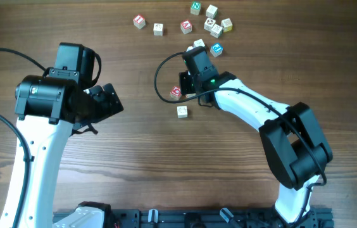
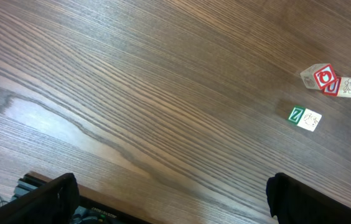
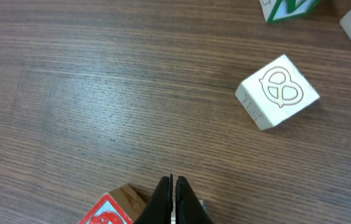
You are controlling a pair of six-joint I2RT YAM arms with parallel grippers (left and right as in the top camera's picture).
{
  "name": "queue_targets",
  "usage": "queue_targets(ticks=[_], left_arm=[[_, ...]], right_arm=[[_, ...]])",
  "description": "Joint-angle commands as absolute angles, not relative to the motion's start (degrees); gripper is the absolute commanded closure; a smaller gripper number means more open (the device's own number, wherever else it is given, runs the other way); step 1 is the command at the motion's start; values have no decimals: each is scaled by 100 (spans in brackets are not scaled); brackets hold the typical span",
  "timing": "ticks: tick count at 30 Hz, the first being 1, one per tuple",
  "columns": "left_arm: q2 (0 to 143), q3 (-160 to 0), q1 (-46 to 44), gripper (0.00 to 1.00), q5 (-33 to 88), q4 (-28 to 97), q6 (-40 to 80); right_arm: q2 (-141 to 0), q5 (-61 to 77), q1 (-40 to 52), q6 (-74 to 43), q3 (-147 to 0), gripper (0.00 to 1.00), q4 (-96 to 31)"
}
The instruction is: Form a circle
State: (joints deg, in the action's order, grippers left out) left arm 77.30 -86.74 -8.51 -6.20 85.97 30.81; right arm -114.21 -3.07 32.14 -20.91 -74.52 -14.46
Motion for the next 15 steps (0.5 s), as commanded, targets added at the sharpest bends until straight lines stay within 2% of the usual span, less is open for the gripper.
queue_targets(ticks=[1, 15], left_arm=[[7693, -8689, -851, 0, -716, 8600, 3177], [7693, -8689, -851, 0, -716, 8600, 3177]], right_arm=[[-11463, -294, 3227, -2117, -7550, 95, -1525], [-11692, -143, 3227, -2095, -7535, 95, -1457]])
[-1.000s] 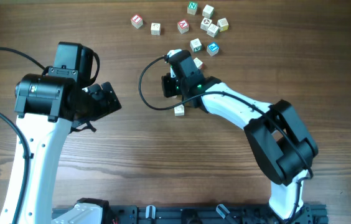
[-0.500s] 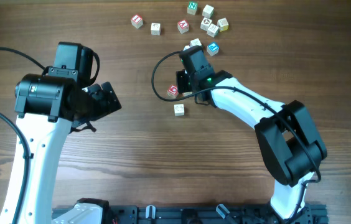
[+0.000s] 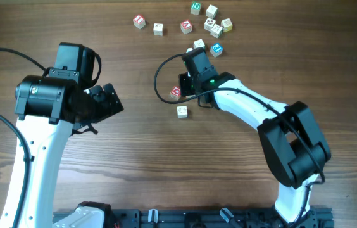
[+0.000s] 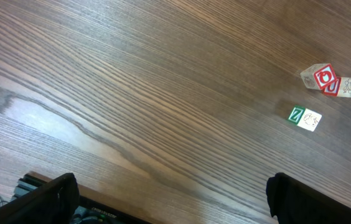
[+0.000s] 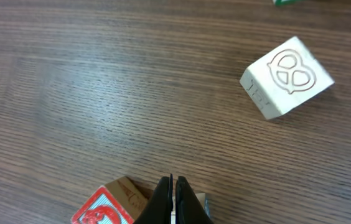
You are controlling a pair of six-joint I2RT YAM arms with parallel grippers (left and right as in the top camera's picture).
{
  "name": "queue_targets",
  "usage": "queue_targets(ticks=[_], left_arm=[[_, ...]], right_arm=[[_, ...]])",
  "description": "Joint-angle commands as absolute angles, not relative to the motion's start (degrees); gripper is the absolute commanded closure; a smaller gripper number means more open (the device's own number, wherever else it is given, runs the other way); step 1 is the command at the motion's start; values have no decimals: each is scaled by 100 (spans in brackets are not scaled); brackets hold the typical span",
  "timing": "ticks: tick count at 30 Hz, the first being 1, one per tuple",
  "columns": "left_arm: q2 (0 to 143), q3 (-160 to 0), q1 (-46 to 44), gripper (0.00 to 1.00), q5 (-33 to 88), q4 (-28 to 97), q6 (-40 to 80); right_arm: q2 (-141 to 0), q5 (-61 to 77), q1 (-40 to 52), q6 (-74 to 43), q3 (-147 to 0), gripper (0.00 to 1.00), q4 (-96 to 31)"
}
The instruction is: Form a circle
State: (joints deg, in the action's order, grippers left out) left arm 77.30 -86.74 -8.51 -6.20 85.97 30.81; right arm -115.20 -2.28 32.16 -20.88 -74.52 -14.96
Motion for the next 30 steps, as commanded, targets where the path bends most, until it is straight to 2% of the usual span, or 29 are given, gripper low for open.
queue_targets(ticks=[1, 30], left_arm=[[7693, -8689, -851, 0, -716, 8600, 3177], [7693, -8689, -851, 0, -716, 8600, 3177]], right_arm=[[-11692, -143, 3227, -2097, -7535, 96, -1441], [-11657, 130, 3227, -2091, -7542, 96, -1424]])
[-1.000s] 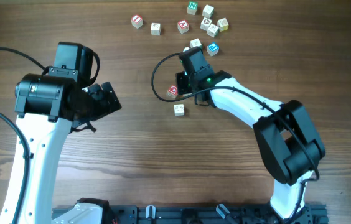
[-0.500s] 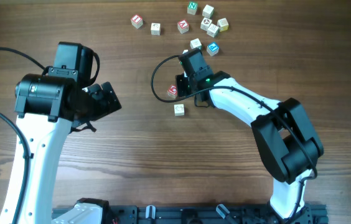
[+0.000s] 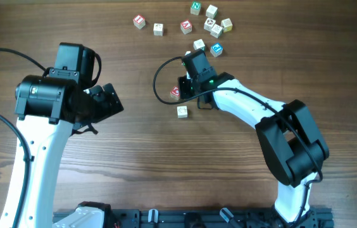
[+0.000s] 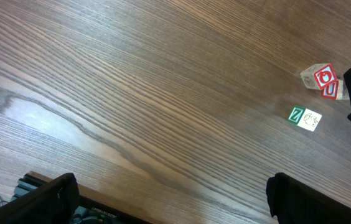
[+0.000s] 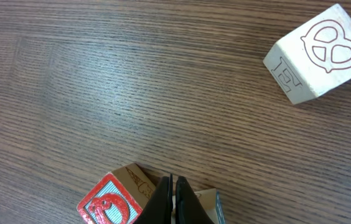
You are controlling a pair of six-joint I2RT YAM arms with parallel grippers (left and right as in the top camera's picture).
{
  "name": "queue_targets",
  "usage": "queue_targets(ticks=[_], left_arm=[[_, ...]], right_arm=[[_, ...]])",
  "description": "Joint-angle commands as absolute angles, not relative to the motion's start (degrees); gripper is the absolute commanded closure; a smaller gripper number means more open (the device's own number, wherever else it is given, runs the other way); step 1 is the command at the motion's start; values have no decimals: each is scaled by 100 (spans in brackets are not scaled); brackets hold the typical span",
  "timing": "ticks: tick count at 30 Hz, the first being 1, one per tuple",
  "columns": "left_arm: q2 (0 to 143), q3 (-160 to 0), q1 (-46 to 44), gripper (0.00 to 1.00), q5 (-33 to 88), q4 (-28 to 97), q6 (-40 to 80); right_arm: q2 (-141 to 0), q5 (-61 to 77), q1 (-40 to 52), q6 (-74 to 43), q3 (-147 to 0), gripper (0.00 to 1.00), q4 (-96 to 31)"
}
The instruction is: Form a circle
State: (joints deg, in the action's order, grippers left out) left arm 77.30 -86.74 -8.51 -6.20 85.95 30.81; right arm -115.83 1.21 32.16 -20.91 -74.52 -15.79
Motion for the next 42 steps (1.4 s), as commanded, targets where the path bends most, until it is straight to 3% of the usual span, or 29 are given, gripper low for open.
queue_targets(ticks=[1, 15, 20, 27, 42], left_arm=[[7693, -8689, -851, 0, -716, 8600, 3177], [7693, -8689, -851, 0, -716, 8600, 3177], [7693, -8689, -851, 0, -716, 8600, 3177], [7693, -8689, -851, 0, -716, 8600, 3177], [7693, -8689, -851, 0, -716, 8600, 3177]], right_arm=[[-11598, 40, 3216, -2093, -7566, 95, -1350], [-11399, -692, 3212, -3000, -7625, 95, -2091], [-11397, -709, 3212, -2661, -7625, 96, -1590], [-11183, -1299, 3212, -3367, -7625, 95, -2147], [-11297, -895, 3223, -3833, -7413, 96, -2460]])
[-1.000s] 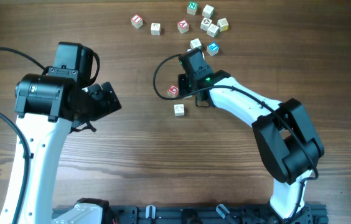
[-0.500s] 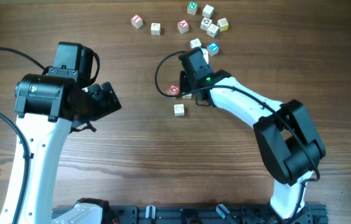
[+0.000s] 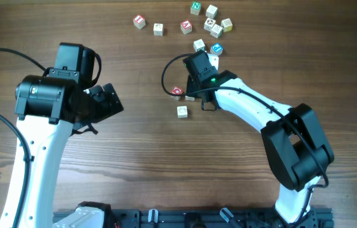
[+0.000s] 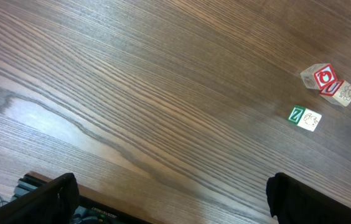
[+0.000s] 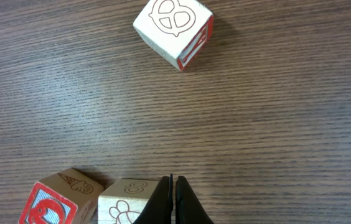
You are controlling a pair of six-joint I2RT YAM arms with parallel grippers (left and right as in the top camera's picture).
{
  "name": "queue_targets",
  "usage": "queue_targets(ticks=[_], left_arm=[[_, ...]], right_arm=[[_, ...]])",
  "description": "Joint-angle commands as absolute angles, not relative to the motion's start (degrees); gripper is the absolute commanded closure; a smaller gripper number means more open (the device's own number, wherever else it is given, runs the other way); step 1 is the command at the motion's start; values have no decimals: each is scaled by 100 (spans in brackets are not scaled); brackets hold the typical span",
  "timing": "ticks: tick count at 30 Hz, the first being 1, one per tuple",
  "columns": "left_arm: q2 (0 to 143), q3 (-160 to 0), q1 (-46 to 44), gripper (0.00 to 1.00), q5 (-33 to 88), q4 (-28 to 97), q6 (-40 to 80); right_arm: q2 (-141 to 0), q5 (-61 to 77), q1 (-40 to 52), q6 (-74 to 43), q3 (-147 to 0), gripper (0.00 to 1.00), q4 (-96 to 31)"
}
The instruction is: Form a circle
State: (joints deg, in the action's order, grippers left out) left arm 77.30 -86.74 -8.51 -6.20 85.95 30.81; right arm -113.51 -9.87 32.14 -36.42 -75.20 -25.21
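Small wooden letter blocks lie on the wood table [image 3: 134, 158]. A red block [image 3: 177, 91] [image 5: 54, 202] touches a plain flower-and-8 block [image 3: 190, 97] [image 5: 129, 202]. My right gripper [image 3: 195, 92] [image 5: 172, 199] is shut and empty, its tips at that plain block's right edge. Ahead of it lies a pretzel block [image 5: 174, 31] with a red side. A green Z block [image 3: 181, 111] [image 4: 304, 117] sits just below the pair. My left gripper [image 3: 106, 101] hangs open and empty far to the left, its fingers [image 4: 45, 199] wide apart.
Several more blocks are scattered along the far edge, among them a red one [image 3: 139, 21], a plain one [image 3: 158, 28], a green one [image 3: 195, 7] and a blue one [image 3: 216, 48]. A black cable [image 3: 166, 73] loops left of the right wrist.
The right wrist has turned, so the pretzel block went from upper right to top centre of its view. The shut tips now stand at the flower block's right edge, and that block shows uncovered.
The right gripper stayed shut beside the red block throughout. At first only the red block's corner showed at its tips; later the red block and the plain block behind the tips came into view. Now the wrist has turned. The left arm stayed still and open.
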Motion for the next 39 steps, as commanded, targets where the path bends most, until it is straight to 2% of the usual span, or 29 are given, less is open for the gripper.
queue_targets(ticks=[1, 39], left_arm=[[7693, -8689, -851, 0, -716, 8600, 3177], [7693, -8689, -851, 0, -716, 8600, 3177]], right_arm=[[-11321, -895, 3223, -3865, -7411, 95, -2449], [-11424, -593, 3227, -3592, -7266, 96, -2102]])
